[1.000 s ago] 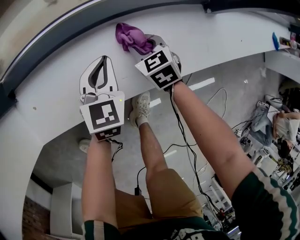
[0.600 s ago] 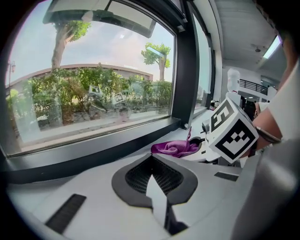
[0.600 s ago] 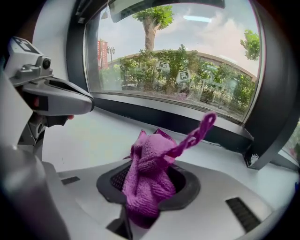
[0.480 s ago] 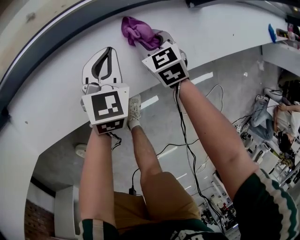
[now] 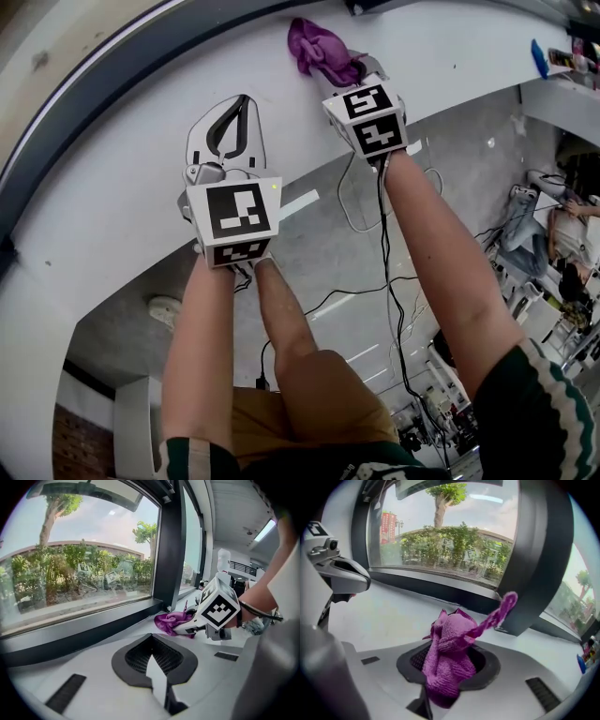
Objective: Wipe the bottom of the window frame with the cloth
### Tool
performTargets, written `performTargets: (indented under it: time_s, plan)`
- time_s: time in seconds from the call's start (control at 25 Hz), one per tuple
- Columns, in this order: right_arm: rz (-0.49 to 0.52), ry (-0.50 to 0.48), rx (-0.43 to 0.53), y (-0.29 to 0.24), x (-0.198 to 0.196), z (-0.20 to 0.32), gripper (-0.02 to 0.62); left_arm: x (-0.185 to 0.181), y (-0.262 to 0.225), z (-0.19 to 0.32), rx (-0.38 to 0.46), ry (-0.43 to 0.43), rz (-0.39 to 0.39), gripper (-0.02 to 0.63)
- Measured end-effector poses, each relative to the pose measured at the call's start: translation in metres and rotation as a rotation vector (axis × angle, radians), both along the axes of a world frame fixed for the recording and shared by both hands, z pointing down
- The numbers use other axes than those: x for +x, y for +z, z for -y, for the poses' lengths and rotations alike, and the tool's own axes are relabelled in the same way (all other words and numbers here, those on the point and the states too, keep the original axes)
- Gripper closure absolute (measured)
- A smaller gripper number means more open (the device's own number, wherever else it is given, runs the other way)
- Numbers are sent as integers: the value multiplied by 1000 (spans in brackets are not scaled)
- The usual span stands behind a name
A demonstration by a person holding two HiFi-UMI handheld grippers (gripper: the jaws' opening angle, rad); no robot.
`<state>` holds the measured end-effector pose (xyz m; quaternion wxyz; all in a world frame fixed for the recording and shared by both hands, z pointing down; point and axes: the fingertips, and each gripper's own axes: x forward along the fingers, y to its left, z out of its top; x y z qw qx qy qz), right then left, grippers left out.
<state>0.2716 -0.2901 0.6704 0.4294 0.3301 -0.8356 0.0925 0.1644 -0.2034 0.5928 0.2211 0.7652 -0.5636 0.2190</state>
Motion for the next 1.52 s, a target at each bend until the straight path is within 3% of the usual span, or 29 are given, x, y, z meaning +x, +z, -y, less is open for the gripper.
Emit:
performTargets:
  time_s: [0.12, 0.64, 1.2, 1.52]
  plan:
    - [-5, 49, -12, -1, 16, 7, 465, 8, -1, 1, 3, 8, -16, 600]
    - [19, 75, -1, -4, 15, 3, 465, 10, -10, -1, 1, 12, -27, 600]
    - [42, 175, -50, -2, 55, -58, 465, 21, 15, -38, -83, 34, -37, 600]
    - [30, 155, -62, -3, 56, -66, 465, 14, 17, -36, -84, 21, -32, 600]
